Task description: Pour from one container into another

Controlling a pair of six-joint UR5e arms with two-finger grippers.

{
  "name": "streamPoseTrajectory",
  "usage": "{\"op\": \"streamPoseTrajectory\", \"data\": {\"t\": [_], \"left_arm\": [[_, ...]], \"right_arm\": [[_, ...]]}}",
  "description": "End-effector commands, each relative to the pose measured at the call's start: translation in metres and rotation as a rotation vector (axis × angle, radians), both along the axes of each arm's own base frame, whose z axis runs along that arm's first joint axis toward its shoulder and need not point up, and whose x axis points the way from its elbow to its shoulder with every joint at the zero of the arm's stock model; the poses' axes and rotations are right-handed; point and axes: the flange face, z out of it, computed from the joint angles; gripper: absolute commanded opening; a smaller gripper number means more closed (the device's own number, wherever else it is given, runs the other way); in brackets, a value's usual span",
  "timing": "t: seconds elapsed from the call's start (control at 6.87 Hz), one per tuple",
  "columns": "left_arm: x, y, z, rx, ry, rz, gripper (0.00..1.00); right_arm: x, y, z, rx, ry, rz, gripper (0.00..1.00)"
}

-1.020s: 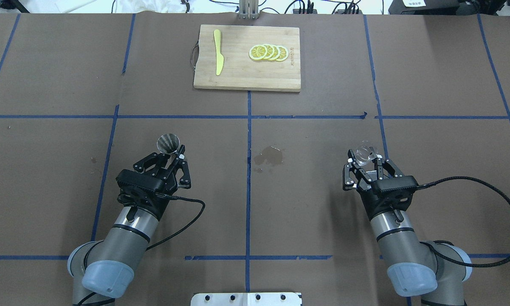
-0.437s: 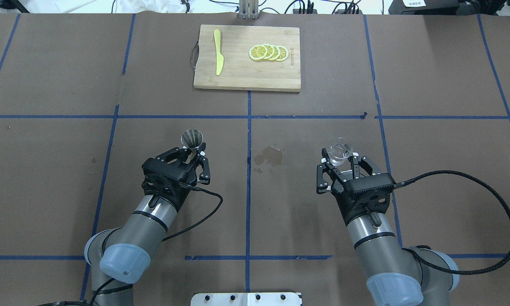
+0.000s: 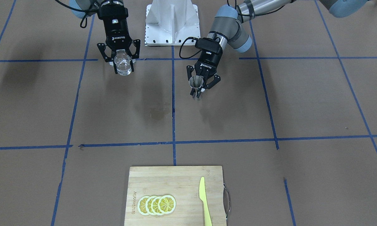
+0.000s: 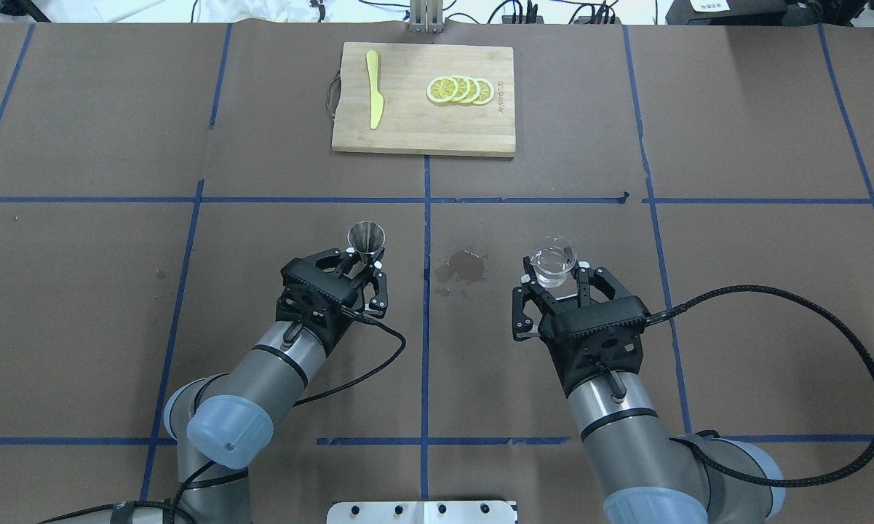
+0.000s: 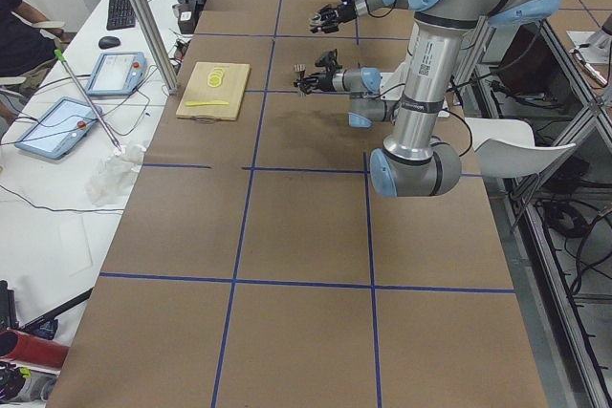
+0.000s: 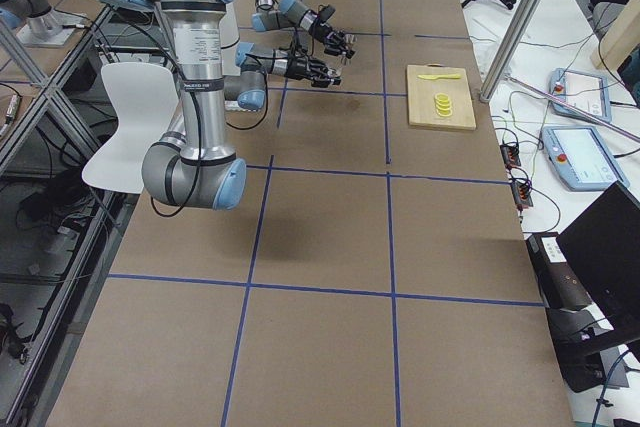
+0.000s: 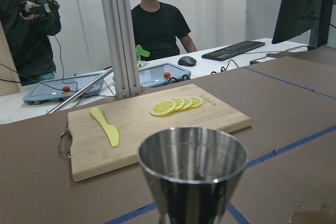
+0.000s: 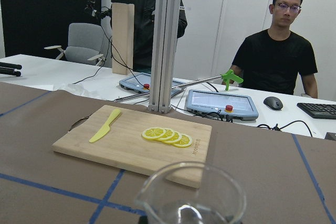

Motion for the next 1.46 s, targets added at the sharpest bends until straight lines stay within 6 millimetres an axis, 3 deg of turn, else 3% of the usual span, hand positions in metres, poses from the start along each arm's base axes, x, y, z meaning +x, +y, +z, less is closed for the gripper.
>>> {"op": "streamPoseTrajectory", "data": {"t": [0.0, 0.15, 0.44, 0.87, 1.31], "left_arm": [[0.014, 0.001, -0.015, 0.031, -0.009, 0.064, 0.0], [0.017, 0.002, -0.028, 0.06, -0.017, 0.084, 0.0], [0.019, 0.005, -0.029, 0.08, 0.026, 0.125, 0.0], [0.022, 0.007, -0.027, 0.083, 0.036, 0.134, 0.0], [0.033, 0.006, -0.038, 0.087, 0.042, 0.144, 0.0]], "right_arm": [[-0.02, 0.004, -0.051, -0.001, 0.038, -0.009, 0.0], [-0.023, 0.004, -0.057, -0.003, 0.062, -0.009, 0.0], [-0.029, -0.001, -0.081, -0.006, 0.084, -0.004, 0.0], [-0.025, -0.02, -0.08, -0.024, 0.138, 0.002, 0.0], [-0.029, -0.029, -0.1, -0.025, 0.227, -0.015, 0.0]]}}
